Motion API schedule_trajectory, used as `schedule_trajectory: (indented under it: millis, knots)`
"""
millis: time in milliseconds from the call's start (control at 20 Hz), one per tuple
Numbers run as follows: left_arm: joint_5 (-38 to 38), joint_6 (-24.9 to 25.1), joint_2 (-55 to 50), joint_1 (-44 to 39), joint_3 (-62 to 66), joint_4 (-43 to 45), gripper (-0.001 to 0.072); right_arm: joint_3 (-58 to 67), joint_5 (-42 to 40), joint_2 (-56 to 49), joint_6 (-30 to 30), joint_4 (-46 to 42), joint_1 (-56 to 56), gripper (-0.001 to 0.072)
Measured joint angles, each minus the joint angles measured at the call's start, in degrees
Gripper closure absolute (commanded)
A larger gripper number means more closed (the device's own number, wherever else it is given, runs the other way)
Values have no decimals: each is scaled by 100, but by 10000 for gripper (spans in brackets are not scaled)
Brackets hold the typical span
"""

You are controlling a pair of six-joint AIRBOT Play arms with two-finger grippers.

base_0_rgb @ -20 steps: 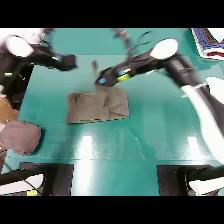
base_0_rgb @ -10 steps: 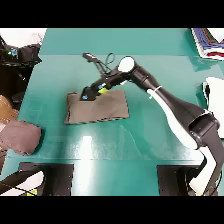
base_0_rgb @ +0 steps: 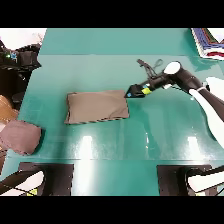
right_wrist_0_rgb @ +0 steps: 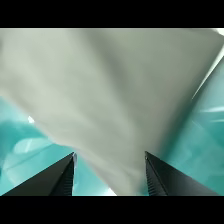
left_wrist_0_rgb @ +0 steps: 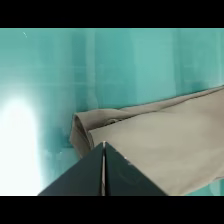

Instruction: Fold the shirts.

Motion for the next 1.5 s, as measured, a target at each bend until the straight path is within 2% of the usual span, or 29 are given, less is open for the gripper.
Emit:
schedule_trajectory:
  millis: [50, 200, 400, 450, 550, 650, 850, 1050, 1250, 1500]
  knots:
    - [-4, 2, 0, 0, 0, -44, 684, -251, -70, 48, 15, 9, -138, 109]
    - [-15, 2, 0, 0, 0, -175, 684, -673, -262, -52, 39, 420, -302, 110]
    - [2, 2, 0, 0, 0, -262, 684, -507, -389, -577, -9, 1027, -52, 117]
    - [2, 2, 0, 0, 0, -278, 684, -363, -387, -743, -17, 1169, 63, 148]
    - [2, 2, 0, 0, 0, -297, 684, -4, -372, -1093, -35, 1322, 337, 367]
    - [0, 2, 0, 0, 0, -330, 685, 374, -356, -1379, -42, 1379, 601, 697]
    - [-15, 2, 0, -144, 0, -389, 685, 1014, -275, -1604, -63, 1335, 929, 696]
    - [7, 2, 0, -769, 0, -326, 685, 1384, -262, -1294, -59, 1086, 625, 696]
    - [179, 0, 0, -1554, 0, -297, 684, 1486, -323, -531, 101, 485, -498, 696]
    - [695, -24, 0, -2413, 0, -289, 684, 1517, -398, 284, 299, -256, -2579, 696]
